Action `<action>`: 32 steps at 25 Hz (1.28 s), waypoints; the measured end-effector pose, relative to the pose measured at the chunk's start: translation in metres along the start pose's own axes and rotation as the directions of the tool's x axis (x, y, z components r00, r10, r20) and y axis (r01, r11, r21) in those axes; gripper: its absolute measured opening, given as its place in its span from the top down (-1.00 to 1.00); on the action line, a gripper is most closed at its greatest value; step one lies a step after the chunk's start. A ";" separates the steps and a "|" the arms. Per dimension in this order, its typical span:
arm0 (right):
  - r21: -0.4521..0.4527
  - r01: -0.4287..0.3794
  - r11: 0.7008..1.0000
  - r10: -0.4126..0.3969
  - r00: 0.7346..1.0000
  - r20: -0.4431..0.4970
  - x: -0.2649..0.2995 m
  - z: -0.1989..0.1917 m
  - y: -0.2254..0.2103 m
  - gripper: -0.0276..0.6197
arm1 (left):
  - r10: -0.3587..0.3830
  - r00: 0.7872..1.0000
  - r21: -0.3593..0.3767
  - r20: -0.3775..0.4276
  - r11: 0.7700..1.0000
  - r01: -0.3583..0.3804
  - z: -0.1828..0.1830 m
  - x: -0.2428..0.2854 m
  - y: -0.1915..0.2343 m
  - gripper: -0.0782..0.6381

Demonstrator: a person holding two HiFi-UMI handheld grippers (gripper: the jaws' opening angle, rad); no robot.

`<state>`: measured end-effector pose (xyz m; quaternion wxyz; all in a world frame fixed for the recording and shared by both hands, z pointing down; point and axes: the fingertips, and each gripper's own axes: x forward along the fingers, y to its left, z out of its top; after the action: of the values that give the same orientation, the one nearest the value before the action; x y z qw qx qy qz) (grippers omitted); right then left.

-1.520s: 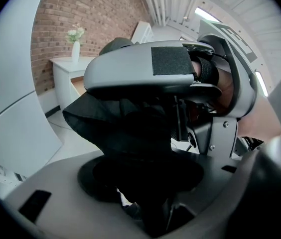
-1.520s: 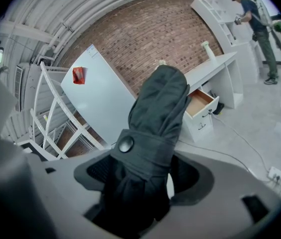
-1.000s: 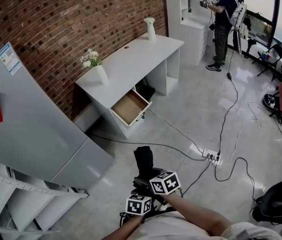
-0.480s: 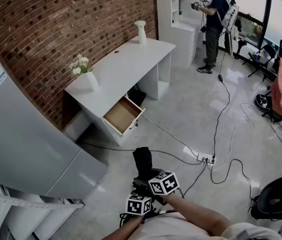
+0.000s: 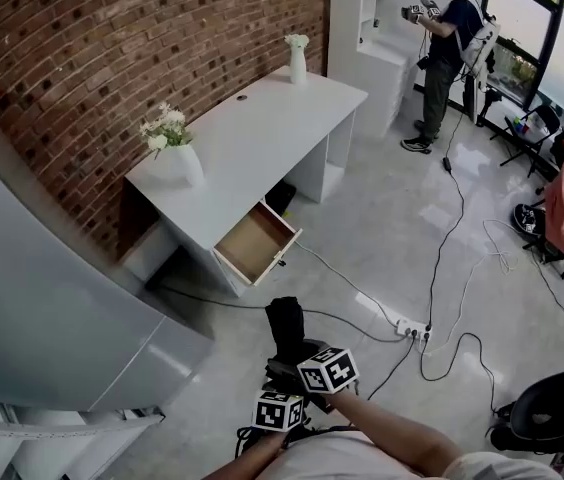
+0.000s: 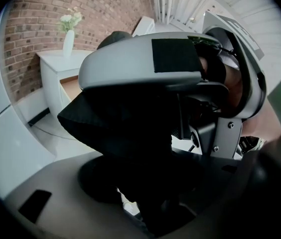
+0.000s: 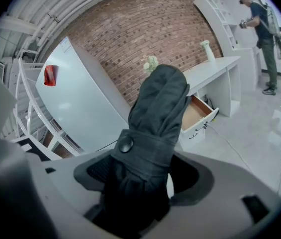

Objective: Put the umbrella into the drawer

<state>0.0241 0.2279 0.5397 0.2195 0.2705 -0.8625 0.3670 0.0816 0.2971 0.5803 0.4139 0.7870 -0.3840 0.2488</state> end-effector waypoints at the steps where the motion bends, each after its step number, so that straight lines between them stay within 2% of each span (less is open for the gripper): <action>1: 0.005 0.003 1.000 -0.003 1.000 -0.006 0.007 0.007 -0.002 -0.10 | -0.005 1.000 -0.004 -0.003 1.000 0.005 0.007 0.000 0.007 0.14; 6: -0.001 0.024 1.000 -0.024 0.999 -0.039 0.042 0.044 -0.009 -0.10 | -0.025 1.000 -0.034 -0.001 0.999 0.025 0.040 0.001 0.044 0.14; 13: -0.031 0.090 0.995 -0.091 0.995 -0.039 0.084 0.090 -0.023 -0.10 | -0.063 0.998 -0.009 0.011 0.998 0.063 0.084 0.005 0.092 0.13; 18: -0.055 0.121 0.991 -0.125 0.990 -0.065 0.101 0.108 -0.026 -0.10 | -0.097 0.995 -0.036 0.019 0.995 0.098 0.098 0.008 0.109 0.14; 22: -0.049 0.140 0.989 -0.142 0.988 -0.055 0.106 0.116 -0.033 -0.10 | -0.110 0.994 -0.014 0.023 0.994 0.111 0.107 0.013 0.115 0.13; 27: -0.060 0.121 0.991 -0.125 0.991 -0.058 0.115 0.123 -0.031 -0.10 | -0.096 0.995 -0.030 0.033 0.995 0.097 0.112 0.011 0.124 0.14; 32: -0.085 0.076 0.993 -0.082 0.995 -0.061 0.129 0.135 -0.029 -0.10 | -0.041 0.998 -0.041 0.048 0.998 0.043 0.125 0.010 0.140 0.13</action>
<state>-0.0797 0.0700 0.5428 0.2728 0.2831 -0.8581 0.3304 -0.0173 0.1373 0.5854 0.4264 0.7915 -0.3822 0.2134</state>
